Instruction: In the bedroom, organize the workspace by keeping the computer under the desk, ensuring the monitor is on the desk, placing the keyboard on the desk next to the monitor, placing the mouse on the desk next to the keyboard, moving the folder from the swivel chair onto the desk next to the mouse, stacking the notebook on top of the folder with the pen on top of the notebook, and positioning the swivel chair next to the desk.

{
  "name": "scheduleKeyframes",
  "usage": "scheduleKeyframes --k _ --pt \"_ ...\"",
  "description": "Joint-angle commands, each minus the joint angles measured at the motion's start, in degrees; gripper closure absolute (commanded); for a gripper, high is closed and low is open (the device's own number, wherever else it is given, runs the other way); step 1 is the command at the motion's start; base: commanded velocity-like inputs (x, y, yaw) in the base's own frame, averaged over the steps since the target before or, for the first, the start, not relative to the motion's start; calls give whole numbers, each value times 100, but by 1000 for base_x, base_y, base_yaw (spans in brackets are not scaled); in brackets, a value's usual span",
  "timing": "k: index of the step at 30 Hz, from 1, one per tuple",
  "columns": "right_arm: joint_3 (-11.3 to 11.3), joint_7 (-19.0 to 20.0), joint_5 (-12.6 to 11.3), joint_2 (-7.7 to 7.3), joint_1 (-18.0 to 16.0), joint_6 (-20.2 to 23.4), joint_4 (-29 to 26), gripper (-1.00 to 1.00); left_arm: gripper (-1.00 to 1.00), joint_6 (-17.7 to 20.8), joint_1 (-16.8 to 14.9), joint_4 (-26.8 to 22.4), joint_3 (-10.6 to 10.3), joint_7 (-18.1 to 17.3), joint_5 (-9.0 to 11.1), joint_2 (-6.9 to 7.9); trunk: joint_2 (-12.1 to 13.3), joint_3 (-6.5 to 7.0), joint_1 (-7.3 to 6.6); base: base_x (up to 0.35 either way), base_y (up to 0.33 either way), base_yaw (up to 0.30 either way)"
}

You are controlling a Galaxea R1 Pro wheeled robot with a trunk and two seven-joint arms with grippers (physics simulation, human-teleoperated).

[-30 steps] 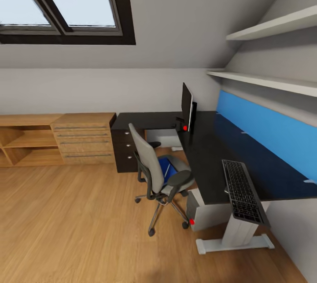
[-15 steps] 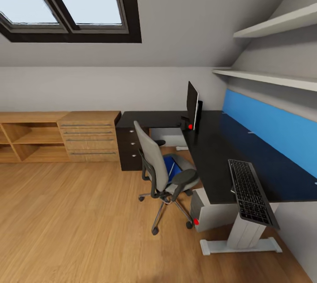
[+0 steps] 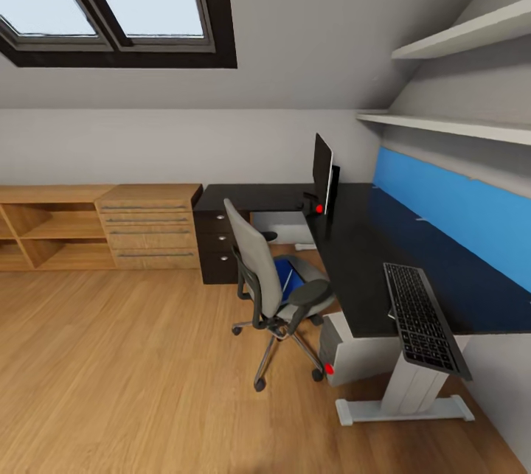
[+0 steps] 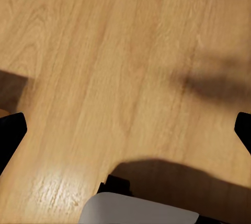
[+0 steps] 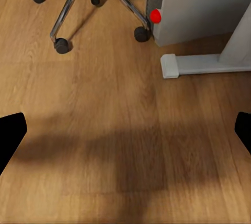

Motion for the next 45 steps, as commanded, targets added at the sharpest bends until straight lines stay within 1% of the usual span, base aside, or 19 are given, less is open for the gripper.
scheduleKeyframes --k 1,9,15,19,29,33,36,37,45 --pt "-9 0 3 2 -3 -16 4 -100 -100 -5 1 -6 11 7 -6 -1 -45 -24 23 0 0 0" --pt "-13 0 1 -5 -1 -14 4 -100 -100 6 1 -6 11 12 -6 -7 -365 -167 198 -18 0 0" --pt "-13 0 -4 -16 -1 -9 4 -100 -100 3 1 -6 11 13 -6 -1 -606 -275 330 -283 0 0" --pt "-13 -4 -5 -22 1 -8 4 -100 -100 -1 1 -6 11 14 -6 0 -766 -347 418 -98 0 15" --pt "-13 -9 -5 -24 -2 -8 4 -100 -100 -12 1 -4 11 14 -6 0 -1168 -526 638 -13 0 185" --pt "-13 -7 -5 -25 -2 -7 4 -100 -100 -18 1 87 11 13 -6 0 -1328 -598 726 -1 0 245" --pt "-12 -2 -5 -42 0 -13 4 -100 -100 -20 1 124 5 13 -6 0 -1448 -652 791 0 0 77" --pt "-7 -1 -2 -69 -2 -17 4 -100 -100 -20 1 131 3 13 -6 0 -1488 -670 813 0 0 18" --pt "-2 0 4 -87 -2 -10 4 -100 -100 -1 1 134 -2 -6 -9 0 -1809 -814 989 0 0 4"
